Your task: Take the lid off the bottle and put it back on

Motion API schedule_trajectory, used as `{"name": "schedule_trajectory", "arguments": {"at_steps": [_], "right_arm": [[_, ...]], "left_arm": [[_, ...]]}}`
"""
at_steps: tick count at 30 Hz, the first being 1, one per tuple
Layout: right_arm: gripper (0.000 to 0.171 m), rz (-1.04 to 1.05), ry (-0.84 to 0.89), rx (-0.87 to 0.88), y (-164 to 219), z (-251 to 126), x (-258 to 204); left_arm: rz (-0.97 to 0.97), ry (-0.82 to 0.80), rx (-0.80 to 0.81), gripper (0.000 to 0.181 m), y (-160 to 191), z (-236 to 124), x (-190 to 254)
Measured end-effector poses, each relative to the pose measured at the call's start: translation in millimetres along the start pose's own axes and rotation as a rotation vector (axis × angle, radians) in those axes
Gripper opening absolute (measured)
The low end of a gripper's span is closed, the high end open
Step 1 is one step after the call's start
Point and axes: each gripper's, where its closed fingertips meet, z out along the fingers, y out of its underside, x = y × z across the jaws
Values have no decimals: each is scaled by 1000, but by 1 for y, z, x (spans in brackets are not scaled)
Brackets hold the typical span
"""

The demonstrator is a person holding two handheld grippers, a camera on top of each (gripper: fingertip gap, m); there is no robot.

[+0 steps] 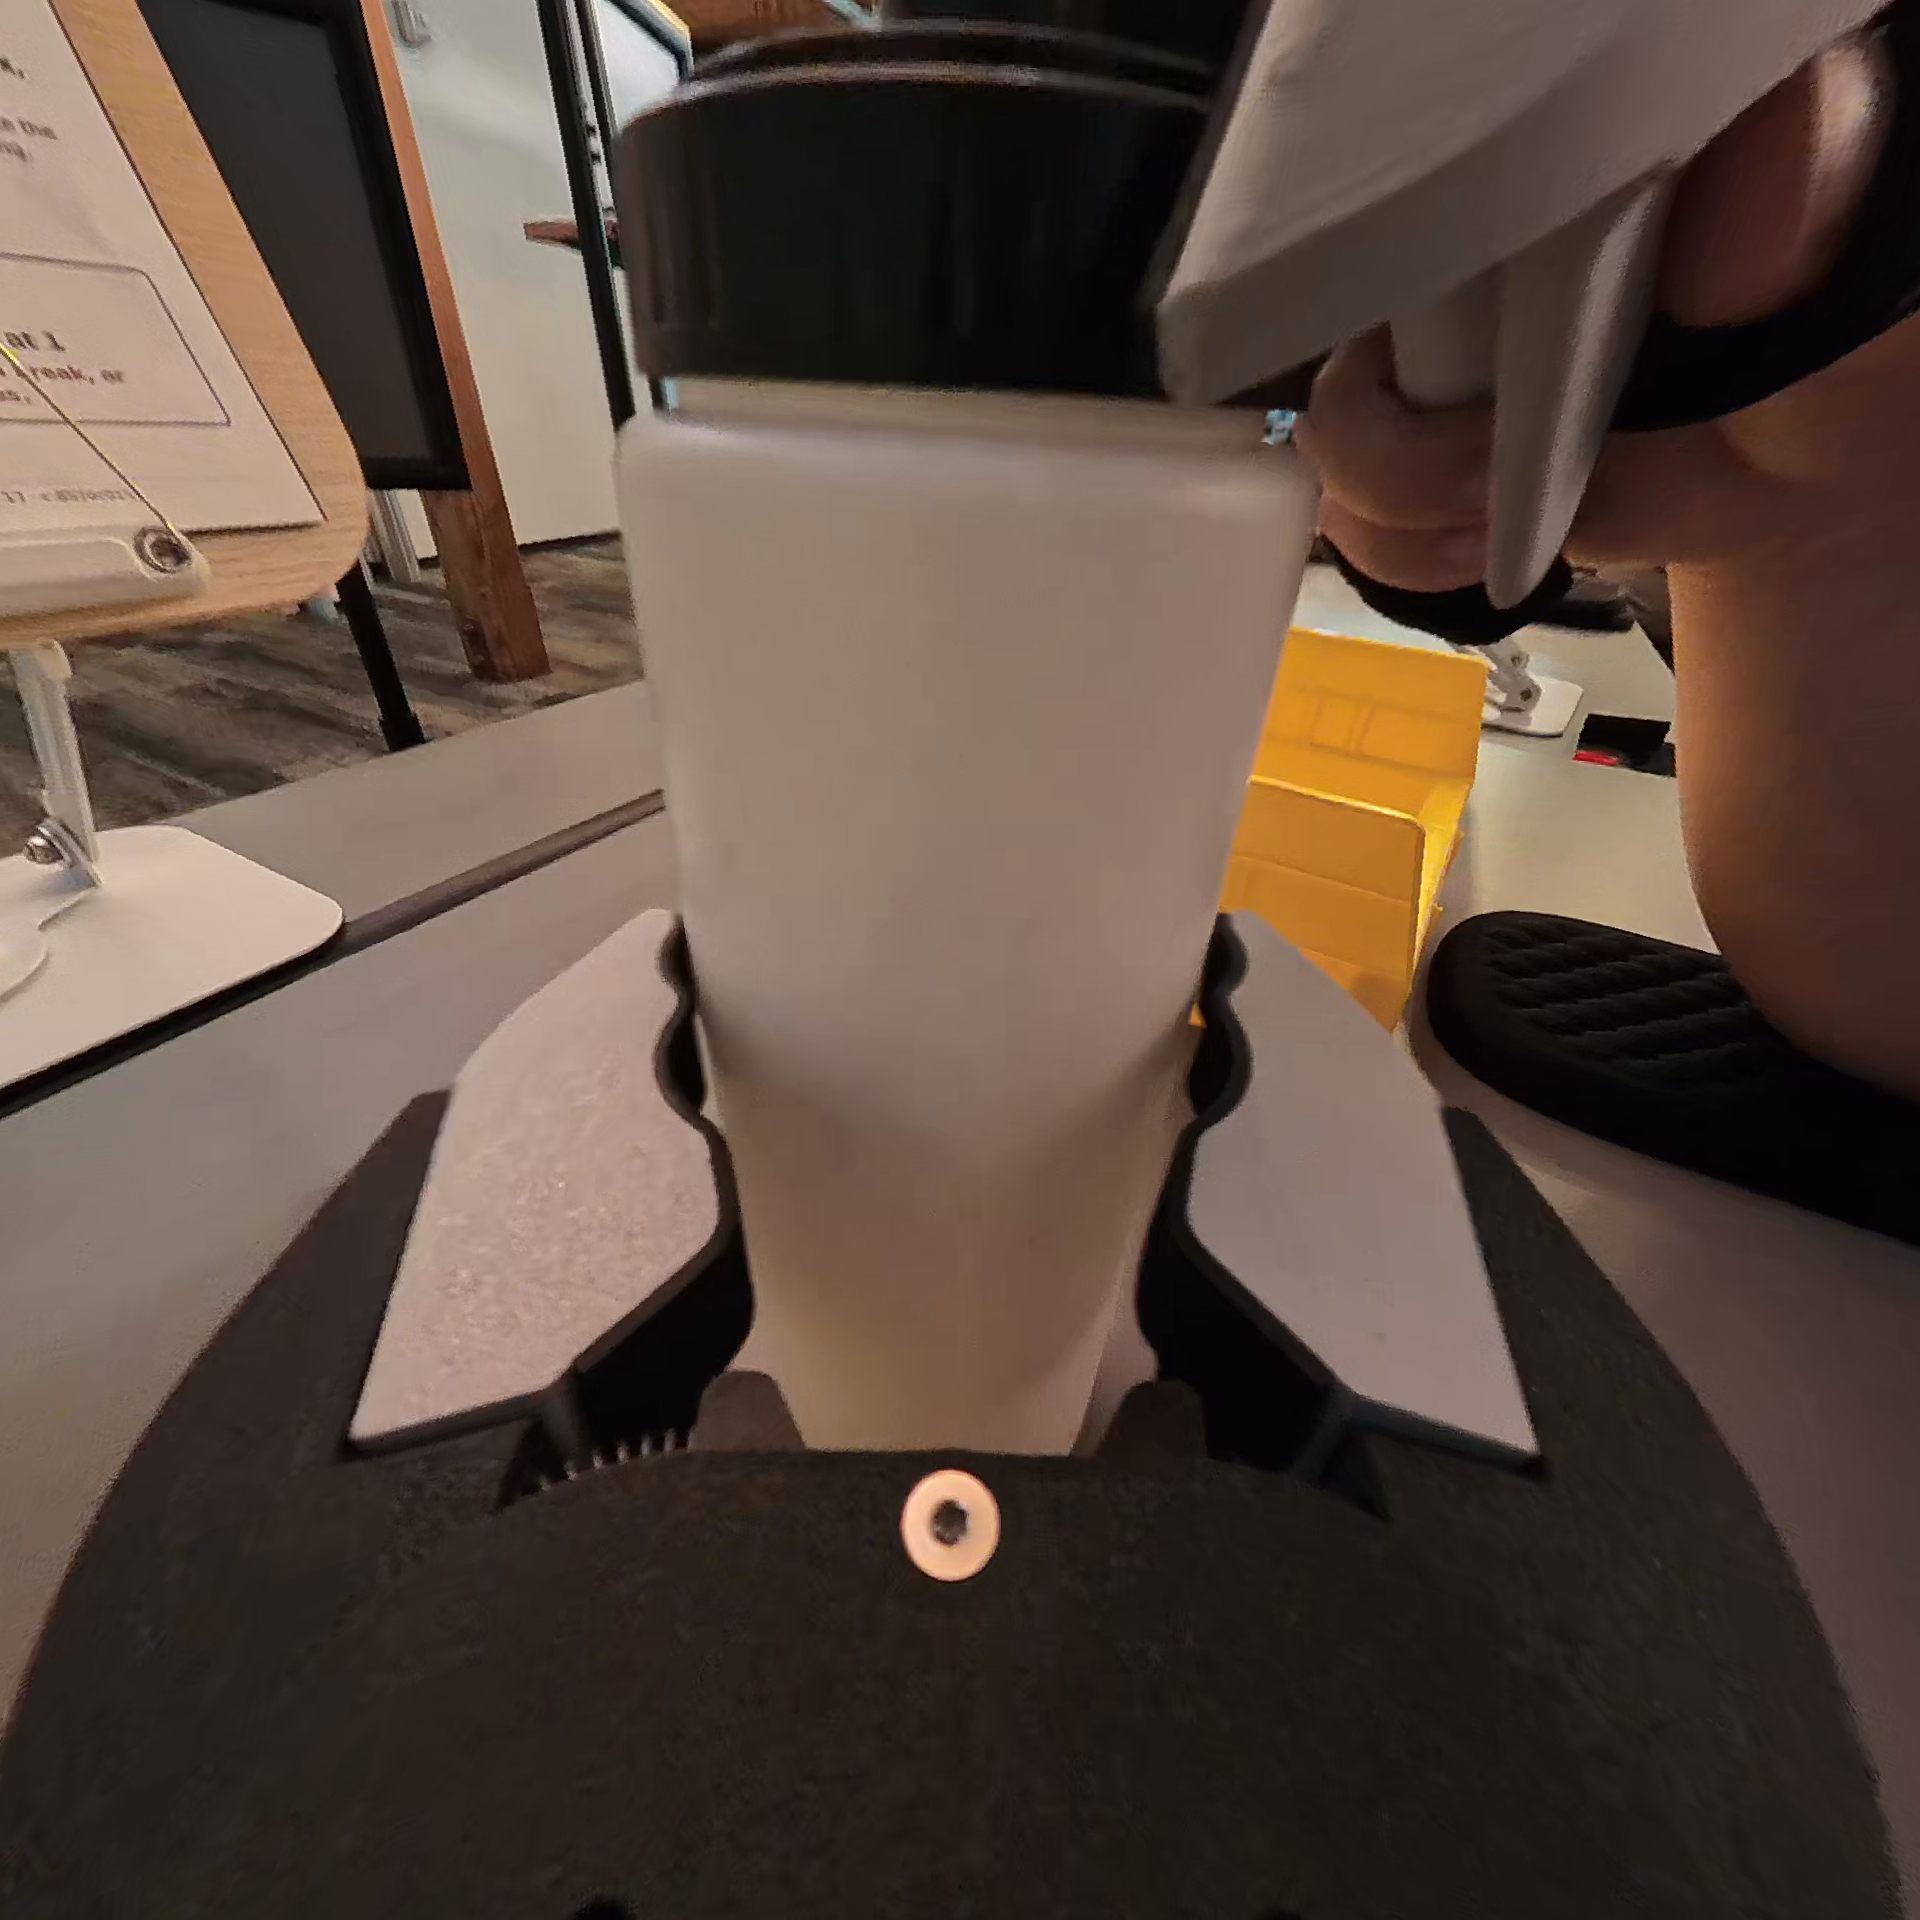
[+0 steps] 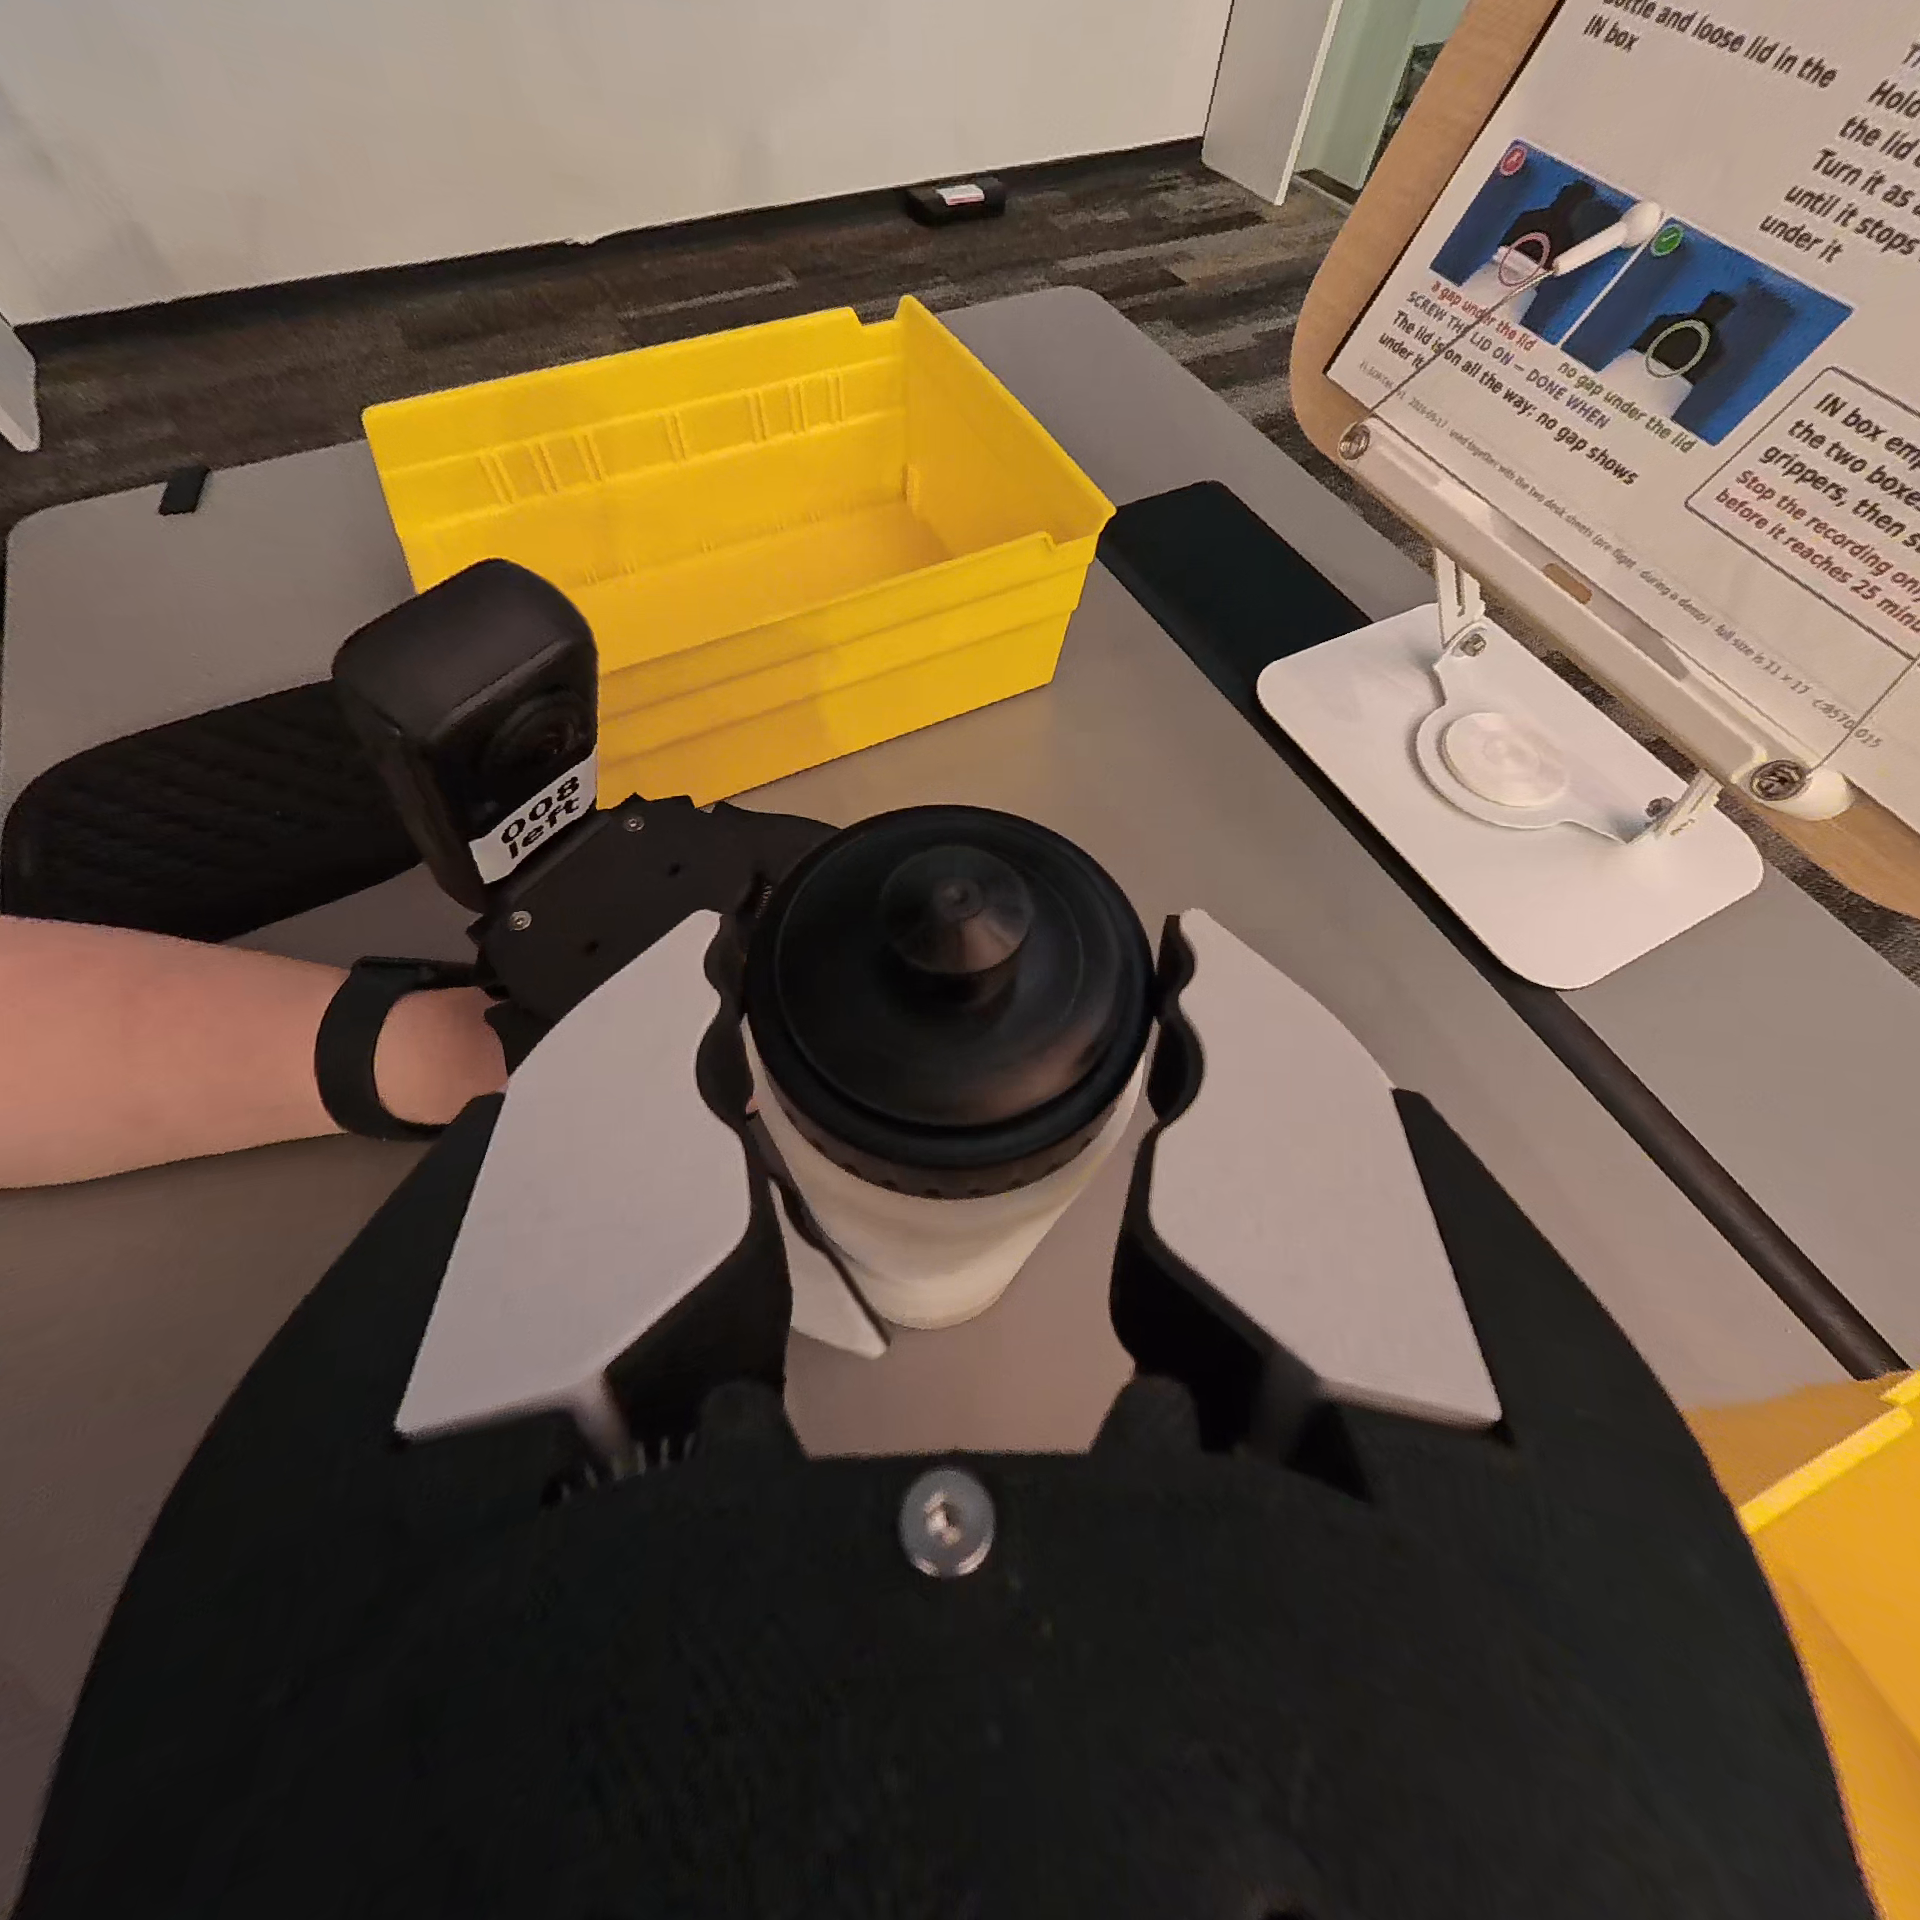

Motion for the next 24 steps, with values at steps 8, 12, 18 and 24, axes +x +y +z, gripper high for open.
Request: {"name": "schedule_trajectory", "arguments": {"at_steps": [8,12,18,24], "right_arm": [[77,-50,-37,-13,2,-3,-1],[77,-67,-62,-17,3,-4,-1],[77,-74,-100,-9,4,-6,-1],[77,-140,-265,33,7,-13,-11]], "left_arm": [[31,-1,-63,89,7,2,0],[35,7,-70,88,7,2,1],[32,38,-82,88,7,4,2],[43,183,-69,88,8,3,19]]}}
